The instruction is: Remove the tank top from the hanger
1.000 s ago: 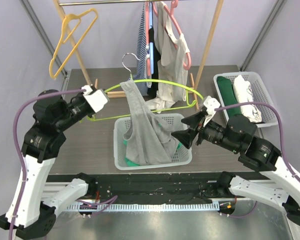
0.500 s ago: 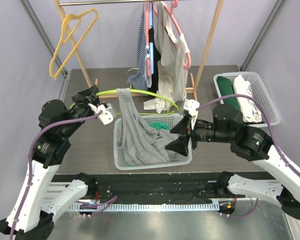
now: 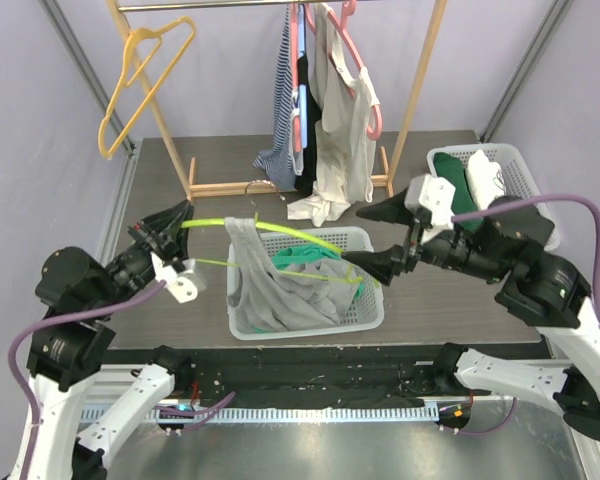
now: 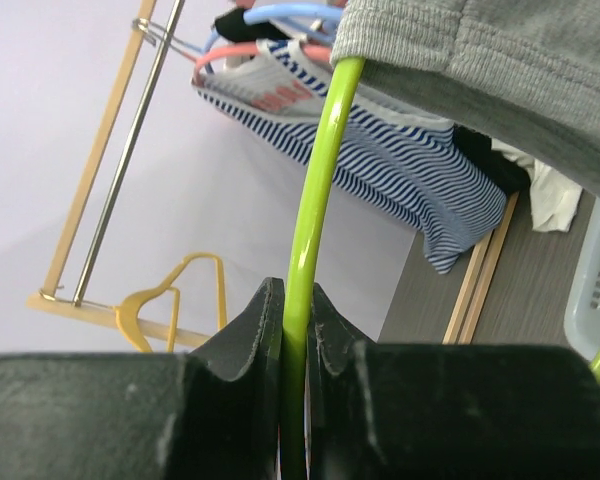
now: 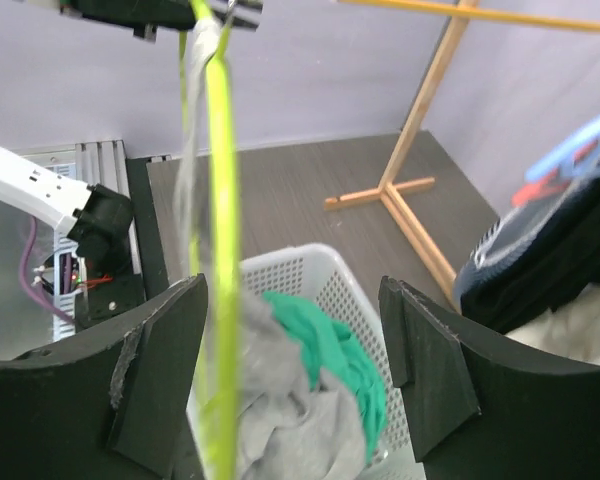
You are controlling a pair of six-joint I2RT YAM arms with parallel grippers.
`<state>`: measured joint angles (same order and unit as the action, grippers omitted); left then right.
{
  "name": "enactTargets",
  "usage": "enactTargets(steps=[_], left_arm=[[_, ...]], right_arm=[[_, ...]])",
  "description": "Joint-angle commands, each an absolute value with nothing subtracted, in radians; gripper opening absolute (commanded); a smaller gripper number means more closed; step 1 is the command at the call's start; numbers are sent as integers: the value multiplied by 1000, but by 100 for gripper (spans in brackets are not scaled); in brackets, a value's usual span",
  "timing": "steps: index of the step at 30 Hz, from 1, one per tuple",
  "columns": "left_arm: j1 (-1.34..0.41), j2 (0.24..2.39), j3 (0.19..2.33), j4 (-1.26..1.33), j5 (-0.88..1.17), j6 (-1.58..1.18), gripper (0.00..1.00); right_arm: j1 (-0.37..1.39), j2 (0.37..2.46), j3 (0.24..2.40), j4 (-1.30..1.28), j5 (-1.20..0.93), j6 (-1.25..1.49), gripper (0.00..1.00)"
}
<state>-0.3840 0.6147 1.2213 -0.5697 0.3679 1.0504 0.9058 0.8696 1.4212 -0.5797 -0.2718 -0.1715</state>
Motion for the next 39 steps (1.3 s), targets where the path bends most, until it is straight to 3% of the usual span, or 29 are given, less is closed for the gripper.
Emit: enactTargets(steps=[1,5,12,20,23,27,39], left_arm=[[-385,595,1253,-580,457,996,0],[-387,583,1236,-583,469,1003,0],[-387,606,1218,-581,433,1069,0],[-385,594,1160,-581,422,1192,0],[-385,591,1143,-578,419,1223,0],[-385,620,1155,-554,396,1207,0],[-385,641,1177,-522,394,1183,0]], right_arm=[[905,1038,1583,-577,-377,-276,78],[905,1129,1701,-701,-466,-307,79],[905,1181,1726,-798,-554,-325,76],[905,1108,1675,-625,-225,-290,74],[904,1074,1645,-563,-207,-265,74],[905,1107,1666,-673,-473,-278,72],[905,1138,1615,-741,-569,-244,69]])
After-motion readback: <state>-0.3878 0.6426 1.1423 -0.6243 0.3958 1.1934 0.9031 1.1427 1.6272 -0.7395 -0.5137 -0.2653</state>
